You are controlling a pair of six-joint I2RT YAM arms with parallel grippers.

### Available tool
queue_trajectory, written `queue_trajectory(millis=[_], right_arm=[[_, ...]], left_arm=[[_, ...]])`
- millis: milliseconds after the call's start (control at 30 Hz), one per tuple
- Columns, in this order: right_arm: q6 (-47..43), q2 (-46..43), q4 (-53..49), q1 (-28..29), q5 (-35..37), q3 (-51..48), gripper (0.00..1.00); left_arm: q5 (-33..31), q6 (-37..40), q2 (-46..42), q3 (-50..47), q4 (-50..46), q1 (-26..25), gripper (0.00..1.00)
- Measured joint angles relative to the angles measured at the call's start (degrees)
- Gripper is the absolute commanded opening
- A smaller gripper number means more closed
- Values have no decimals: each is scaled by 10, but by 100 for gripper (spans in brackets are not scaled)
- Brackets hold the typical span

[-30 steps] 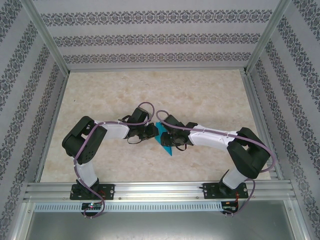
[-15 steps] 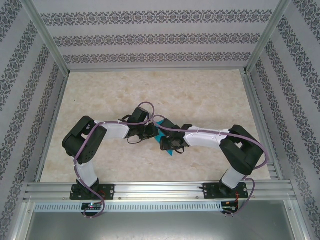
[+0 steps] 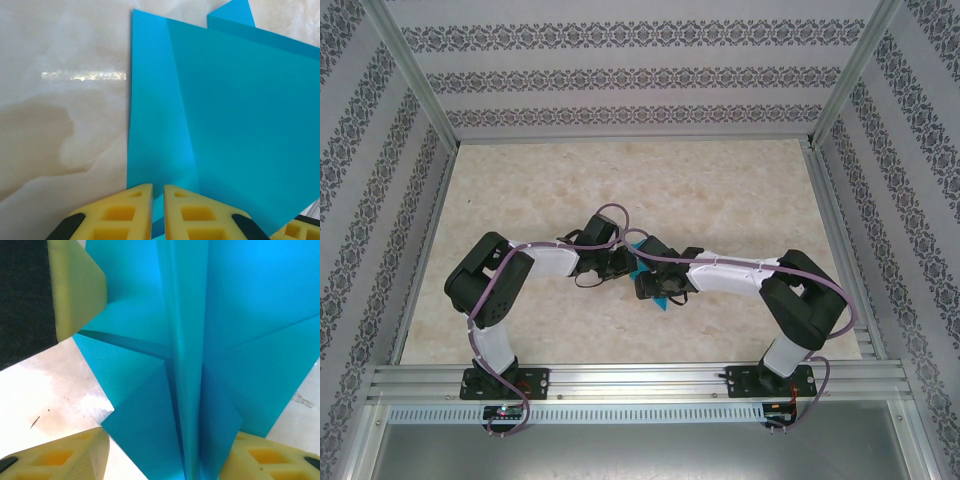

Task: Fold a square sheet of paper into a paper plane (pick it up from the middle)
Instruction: Move the paper plane to the center of the table.

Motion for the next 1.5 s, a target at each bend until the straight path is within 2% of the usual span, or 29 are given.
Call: queue_trajectory(millis=[200,367,467,933,1033,1267,1500], right_arm=[[0,5,0,1,0,0,56],[-3,6,-1,7,6,0,45],[-4,6,-1,7,9,1,42],[0,6,-10,7,29,5,17],[1,6,-14,7,30,12,16],[1,11,-15,7,33,17,15],[1,30,-19,7,35,25,15]], left_arm=[[0,0,0,1,-2,0,15],[0,0,0,1,-2,0,15],[0,0,0,1,-2,0,15],[0,0,0,2,-3,0,15],[0,0,0,3,-7,0,15],[-4,1,-19,5,-29,7,27],[-7,2,-86,-19,-39,66,40]])
